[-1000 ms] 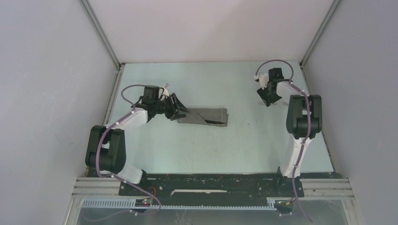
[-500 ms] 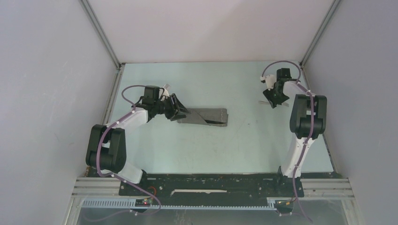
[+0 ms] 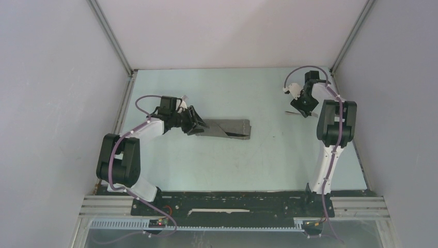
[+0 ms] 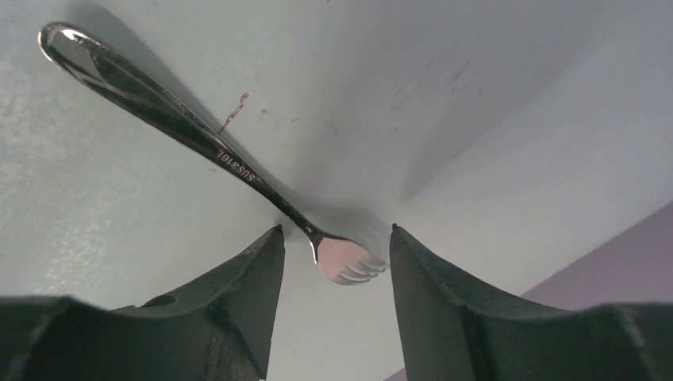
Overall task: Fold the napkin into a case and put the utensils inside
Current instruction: Pick up the fork from the corner of the board.
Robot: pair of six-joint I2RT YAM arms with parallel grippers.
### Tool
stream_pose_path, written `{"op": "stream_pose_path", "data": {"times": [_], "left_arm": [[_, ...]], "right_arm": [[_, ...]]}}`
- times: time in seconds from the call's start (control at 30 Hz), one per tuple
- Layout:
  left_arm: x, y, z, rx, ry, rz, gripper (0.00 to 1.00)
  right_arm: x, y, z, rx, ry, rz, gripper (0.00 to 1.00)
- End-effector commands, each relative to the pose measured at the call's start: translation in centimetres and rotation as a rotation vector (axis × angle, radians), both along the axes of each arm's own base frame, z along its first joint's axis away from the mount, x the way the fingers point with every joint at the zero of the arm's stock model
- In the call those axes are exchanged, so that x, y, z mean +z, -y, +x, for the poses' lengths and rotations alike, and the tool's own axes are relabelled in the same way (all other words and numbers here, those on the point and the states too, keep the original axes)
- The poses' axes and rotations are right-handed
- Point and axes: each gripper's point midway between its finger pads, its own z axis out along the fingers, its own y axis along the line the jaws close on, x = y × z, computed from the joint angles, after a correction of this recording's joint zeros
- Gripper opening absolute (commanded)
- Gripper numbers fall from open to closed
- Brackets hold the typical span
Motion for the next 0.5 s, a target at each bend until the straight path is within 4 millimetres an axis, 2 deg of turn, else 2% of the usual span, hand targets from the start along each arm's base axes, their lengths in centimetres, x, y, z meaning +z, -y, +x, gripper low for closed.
{"op": "stream_pose_path", "data": {"times": [0.0, 0.23, 0.37, 0.47], "left_arm": [[1.3, 0.2, 1.0, -0.014, 0.065, 0.03, 0.48], [2.1, 0.5, 1.1, -0.02, 0.081, 0.044, 0.48], [2.3, 0.6, 1.0, -0.023, 0.083, 0.045, 0.48], [2.3, 0.7, 0.8, -0.026, 0.085, 0.049, 0.48]], "right_arm": [[-2.3, -0.3, -2.1, 0.024, -0.173, 0.096, 0.58], [-2.6, 0.4, -2.6, -0.011, -0.231, 0.098, 0.41], [-2.7, 0.4, -2.7, -0.004, -0.245, 0.09, 0.16], [-2.4, -0.5, -3.4, 0.002, -0.254, 0.092, 0.07]]}}
